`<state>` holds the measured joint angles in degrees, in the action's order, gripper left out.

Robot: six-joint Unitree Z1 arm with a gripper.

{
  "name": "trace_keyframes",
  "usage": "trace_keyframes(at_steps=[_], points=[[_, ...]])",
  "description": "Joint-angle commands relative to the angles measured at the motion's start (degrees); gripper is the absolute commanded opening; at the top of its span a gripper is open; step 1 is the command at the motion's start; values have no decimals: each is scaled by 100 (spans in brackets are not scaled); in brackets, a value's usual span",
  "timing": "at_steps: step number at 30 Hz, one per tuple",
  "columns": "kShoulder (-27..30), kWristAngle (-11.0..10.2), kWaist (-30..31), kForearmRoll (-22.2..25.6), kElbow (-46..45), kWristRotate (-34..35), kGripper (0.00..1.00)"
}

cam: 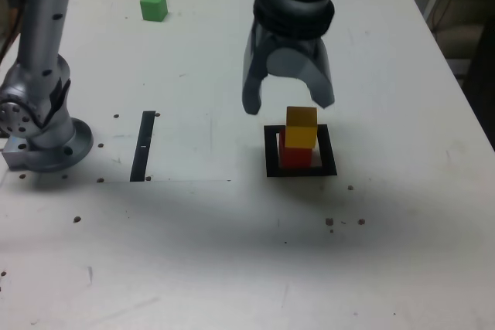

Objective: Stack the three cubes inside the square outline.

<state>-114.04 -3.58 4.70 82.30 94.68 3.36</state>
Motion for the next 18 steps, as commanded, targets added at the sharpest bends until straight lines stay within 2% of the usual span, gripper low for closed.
trace_keyframes(at_steps=[1,9,18], points=[[168,-63,-77,11,-85,-34,99],[529,-249,-578,-54,-563,-263,99],[846,-380,-1486,-299,-1267,-1093,99]])
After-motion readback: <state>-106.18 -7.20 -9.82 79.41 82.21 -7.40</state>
